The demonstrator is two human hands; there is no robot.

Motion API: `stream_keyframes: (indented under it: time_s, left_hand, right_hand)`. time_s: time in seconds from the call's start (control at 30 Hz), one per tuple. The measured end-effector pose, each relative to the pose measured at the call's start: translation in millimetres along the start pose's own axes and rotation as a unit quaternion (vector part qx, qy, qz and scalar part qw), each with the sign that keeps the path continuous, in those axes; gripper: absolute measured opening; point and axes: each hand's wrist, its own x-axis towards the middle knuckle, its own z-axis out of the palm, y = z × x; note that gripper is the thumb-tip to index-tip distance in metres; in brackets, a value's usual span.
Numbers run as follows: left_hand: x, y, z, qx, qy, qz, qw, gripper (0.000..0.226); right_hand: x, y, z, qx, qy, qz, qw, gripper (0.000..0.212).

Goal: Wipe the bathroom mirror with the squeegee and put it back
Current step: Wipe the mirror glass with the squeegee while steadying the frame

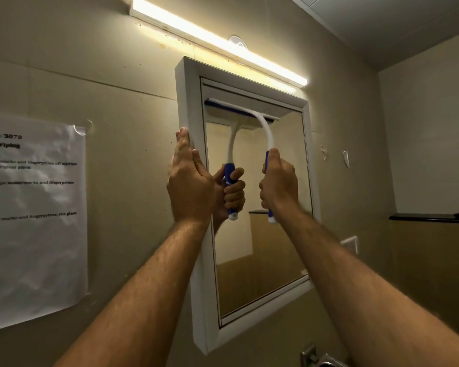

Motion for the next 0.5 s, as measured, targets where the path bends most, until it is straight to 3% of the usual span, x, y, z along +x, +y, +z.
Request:
stream_keyframes:
  time_s: [0.17,0.5]
  left_hand:
    - [0,1,1,-0.015,-0.011,-0.004,1.000,0.048]
    - [-1,7,-1,-0.013,-0.001,-0.008,1.000,0.047]
  right_hand:
    - [-18,33,-16,-0.033,-0.013,-0.014,0.999,0.045]
    - [10,-3,3,-0.013,-0.013,-0.011,1.000,0.046]
